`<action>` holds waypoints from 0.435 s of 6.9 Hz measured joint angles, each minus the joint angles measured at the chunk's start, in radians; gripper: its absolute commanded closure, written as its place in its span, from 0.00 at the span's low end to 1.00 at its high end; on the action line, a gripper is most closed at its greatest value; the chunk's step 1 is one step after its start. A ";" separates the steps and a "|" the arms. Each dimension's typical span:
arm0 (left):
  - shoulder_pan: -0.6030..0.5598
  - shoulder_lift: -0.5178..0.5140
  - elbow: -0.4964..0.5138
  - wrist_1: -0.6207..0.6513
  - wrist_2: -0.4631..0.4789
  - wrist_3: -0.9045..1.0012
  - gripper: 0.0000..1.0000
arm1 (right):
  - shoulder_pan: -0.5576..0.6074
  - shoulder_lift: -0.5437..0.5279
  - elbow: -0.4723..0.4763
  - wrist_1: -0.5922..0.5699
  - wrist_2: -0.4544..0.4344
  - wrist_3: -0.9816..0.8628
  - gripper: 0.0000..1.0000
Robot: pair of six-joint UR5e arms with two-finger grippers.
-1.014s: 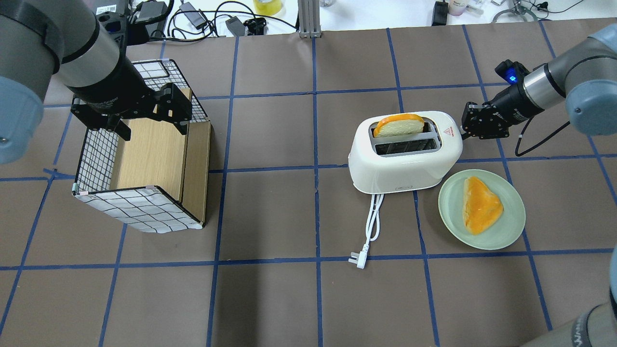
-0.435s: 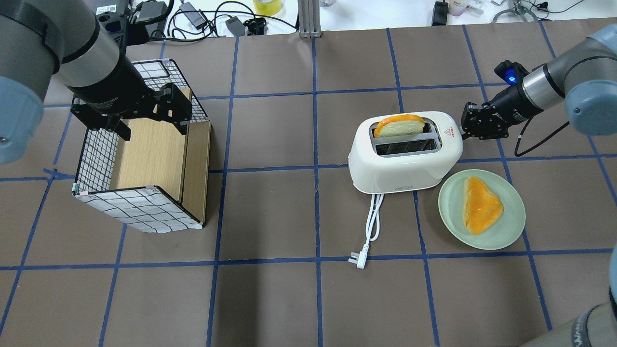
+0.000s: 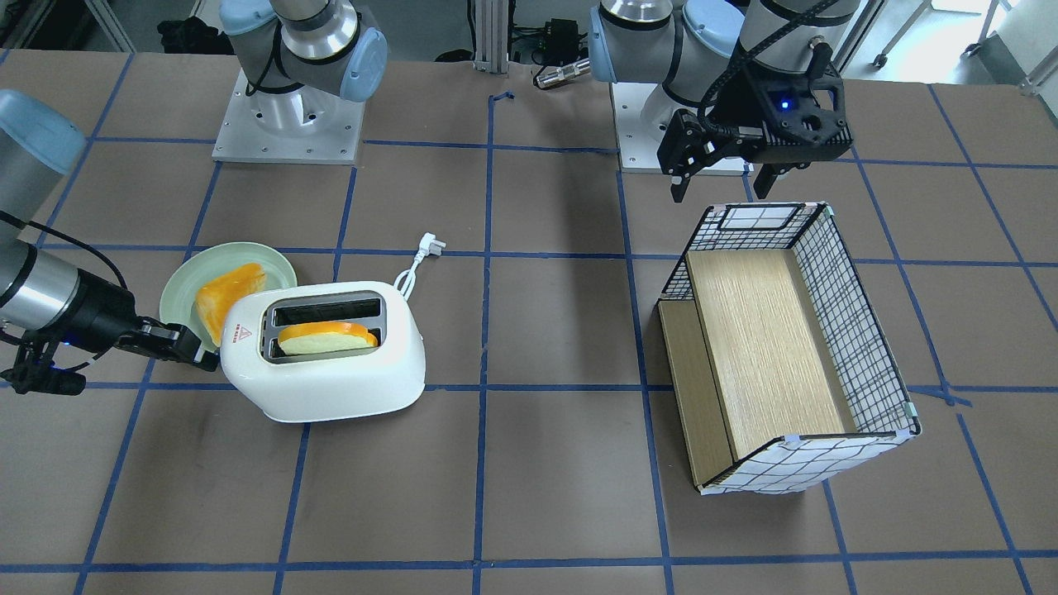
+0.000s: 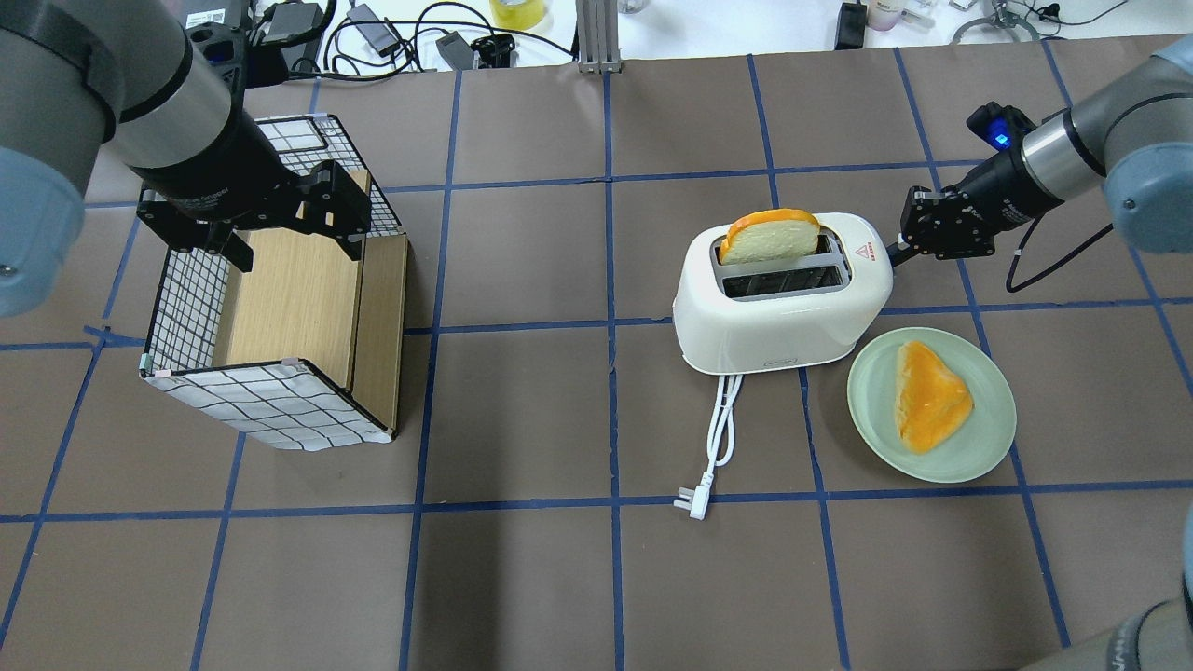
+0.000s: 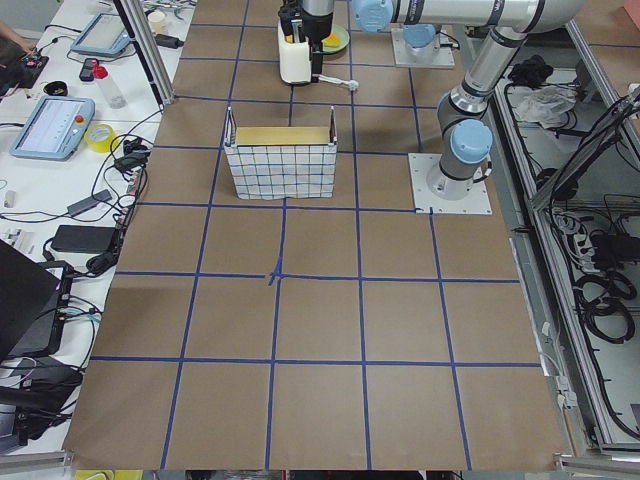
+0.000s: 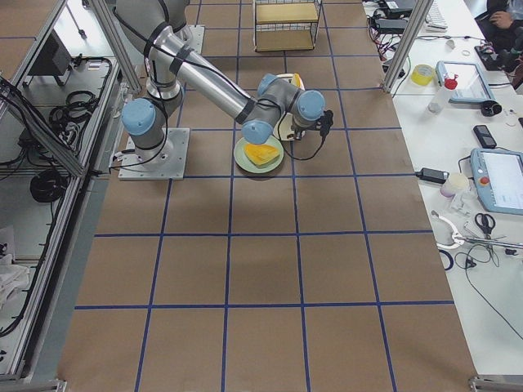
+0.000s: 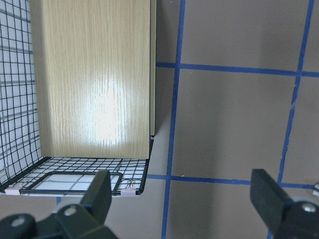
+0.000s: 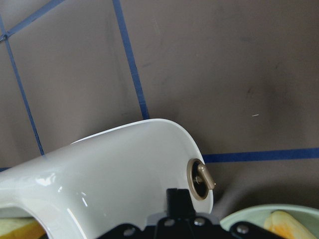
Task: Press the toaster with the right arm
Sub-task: 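Lift the right gripper up and away from the toaster lever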
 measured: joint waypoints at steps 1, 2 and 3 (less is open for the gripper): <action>0.000 0.000 0.000 0.000 0.000 0.000 0.00 | 0.000 -0.027 -0.003 0.005 -0.015 0.008 1.00; 0.000 0.000 0.000 0.000 0.000 0.000 0.00 | 0.002 -0.057 -0.006 0.009 -0.037 0.014 1.00; 0.000 0.000 0.000 0.000 0.001 0.000 0.00 | 0.006 -0.089 -0.020 0.014 -0.067 0.020 1.00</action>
